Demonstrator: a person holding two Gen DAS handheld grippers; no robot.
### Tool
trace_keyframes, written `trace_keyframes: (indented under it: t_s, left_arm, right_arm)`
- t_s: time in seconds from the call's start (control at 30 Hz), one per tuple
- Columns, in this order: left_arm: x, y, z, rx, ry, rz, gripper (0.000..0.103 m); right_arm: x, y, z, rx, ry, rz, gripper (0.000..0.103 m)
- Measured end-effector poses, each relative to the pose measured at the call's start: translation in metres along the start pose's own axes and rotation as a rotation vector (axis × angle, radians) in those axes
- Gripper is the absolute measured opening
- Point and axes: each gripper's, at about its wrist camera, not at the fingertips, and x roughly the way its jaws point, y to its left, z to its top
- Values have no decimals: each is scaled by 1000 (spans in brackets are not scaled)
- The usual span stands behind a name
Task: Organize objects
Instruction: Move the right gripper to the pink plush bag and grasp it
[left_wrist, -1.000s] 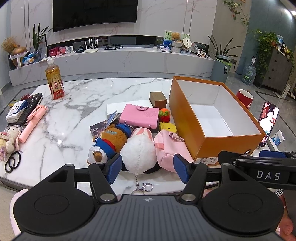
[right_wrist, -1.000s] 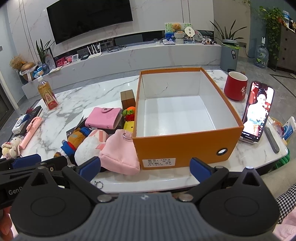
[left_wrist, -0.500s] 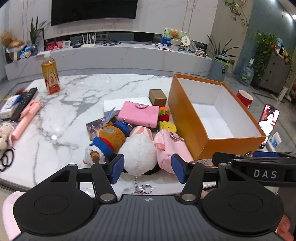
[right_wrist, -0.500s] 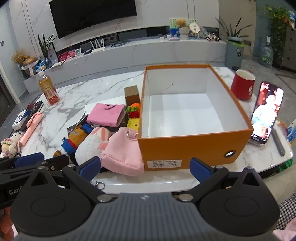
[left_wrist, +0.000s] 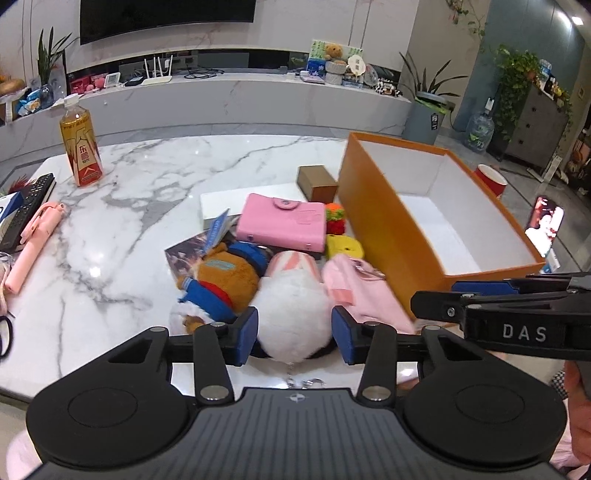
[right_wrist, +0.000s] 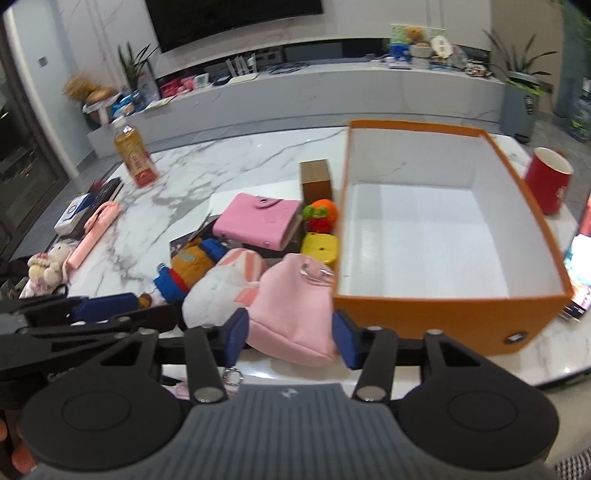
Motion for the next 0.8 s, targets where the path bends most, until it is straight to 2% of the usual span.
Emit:
trace_keyframes:
  t_s: [0.13,0.37,0.57,0.67,0.8]
  left_arm:
    - [10,13,4,4,29,-46,51]
    - [33,30,13,18,66,-64,50]
    - [52,25,33,129,57,-80,49]
    - [60,22,40,173,65,-80,44]
    - [66,27,43,174,89,-77,42]
  right_arm:
    - [19,12,8,-24,34,36,51]
    - [58,24,18,-49,110,30,45]
    - [84,27,34,-104,160,5,34]
    - [97,30,41,-142,197,-25,27]
    - [108,30,46,-143,259,-19,28]
